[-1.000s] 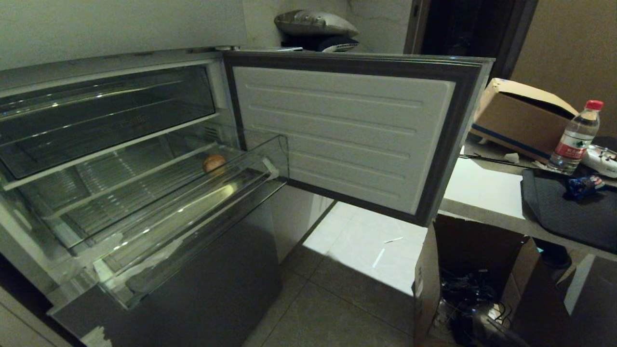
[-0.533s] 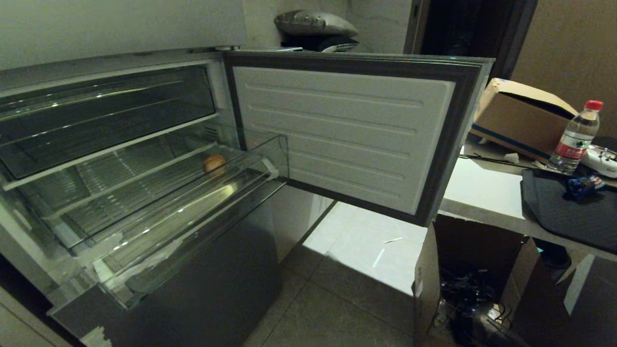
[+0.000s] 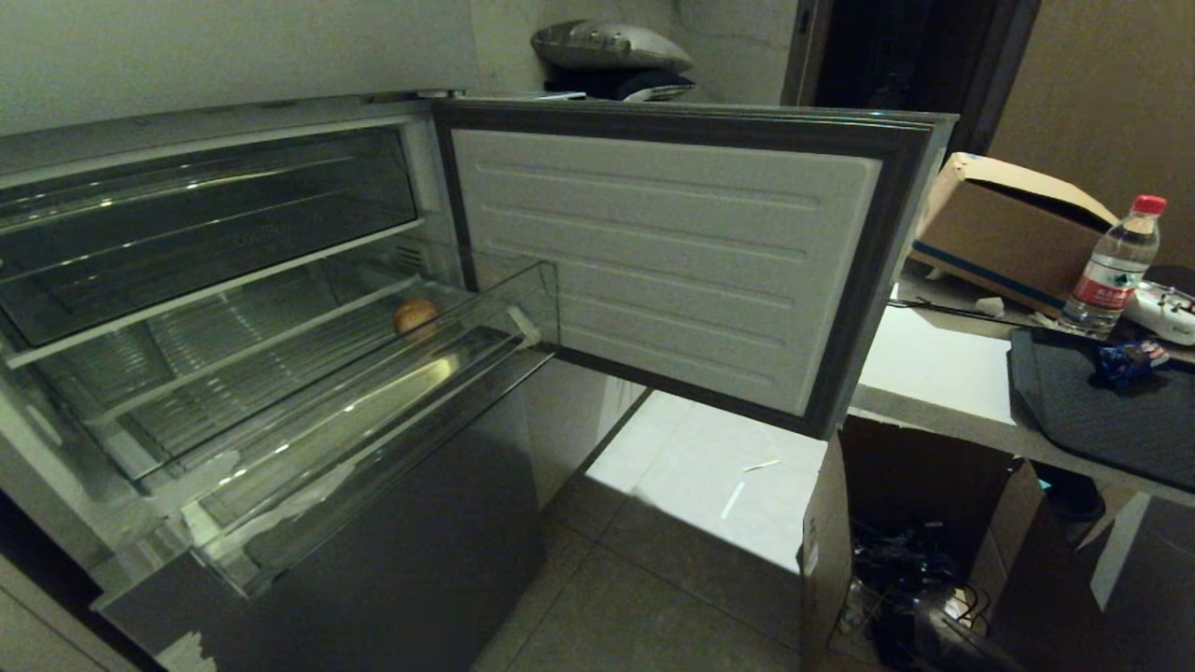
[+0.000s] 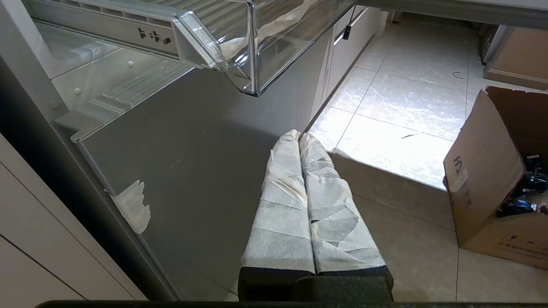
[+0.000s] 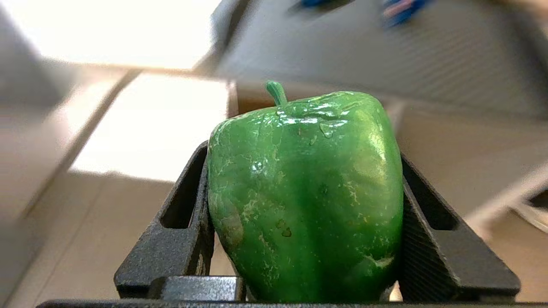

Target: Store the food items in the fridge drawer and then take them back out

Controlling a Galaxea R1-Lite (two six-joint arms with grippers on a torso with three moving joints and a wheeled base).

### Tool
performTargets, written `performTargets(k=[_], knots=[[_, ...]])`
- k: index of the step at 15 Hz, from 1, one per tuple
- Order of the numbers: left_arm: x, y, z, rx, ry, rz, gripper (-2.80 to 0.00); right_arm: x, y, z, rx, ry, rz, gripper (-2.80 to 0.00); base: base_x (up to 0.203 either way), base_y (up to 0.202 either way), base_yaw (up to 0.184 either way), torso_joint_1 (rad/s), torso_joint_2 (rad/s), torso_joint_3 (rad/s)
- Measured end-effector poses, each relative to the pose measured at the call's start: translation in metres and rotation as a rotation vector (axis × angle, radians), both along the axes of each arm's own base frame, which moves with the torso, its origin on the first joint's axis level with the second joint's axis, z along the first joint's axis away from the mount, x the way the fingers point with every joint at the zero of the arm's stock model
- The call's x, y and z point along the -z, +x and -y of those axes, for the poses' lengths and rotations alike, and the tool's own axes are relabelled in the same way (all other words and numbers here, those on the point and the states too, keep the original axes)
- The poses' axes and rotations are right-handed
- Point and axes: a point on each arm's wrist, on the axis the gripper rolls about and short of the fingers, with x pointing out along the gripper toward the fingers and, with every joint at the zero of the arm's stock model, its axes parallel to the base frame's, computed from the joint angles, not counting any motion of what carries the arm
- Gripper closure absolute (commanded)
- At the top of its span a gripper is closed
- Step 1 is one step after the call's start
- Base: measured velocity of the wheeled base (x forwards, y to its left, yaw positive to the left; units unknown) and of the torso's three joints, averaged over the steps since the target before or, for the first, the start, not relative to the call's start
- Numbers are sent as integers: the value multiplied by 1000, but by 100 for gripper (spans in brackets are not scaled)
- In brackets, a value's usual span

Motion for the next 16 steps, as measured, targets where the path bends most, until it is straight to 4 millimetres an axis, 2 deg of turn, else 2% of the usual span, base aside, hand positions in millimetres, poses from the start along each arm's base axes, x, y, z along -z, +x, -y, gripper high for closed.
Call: performTargets(k=[3, 6, 12, 16], knots=[[0, 0, 0, 0, 0, 0, 0, 45, -37, -26, -155, -20, -10, 0, 0, 0, 0, 0, 0, 0], [0, 0, 0, 0, 0, 0, 0, 71, -54, -32, -258, -52, -70, 0, 0, 0, 0, 0, 0, 0], [0, 0, 0, 0, 0, 0, 0, 76, -61, -33, -406, -54, -37, 0, 0, 0, 0, 0, 0, 0], [0, 0, 0, 0, 0, 0, 0, 77, -72, -33, -434, -73, 94, 0, 0, 0, 0, 0, 0, 0]])
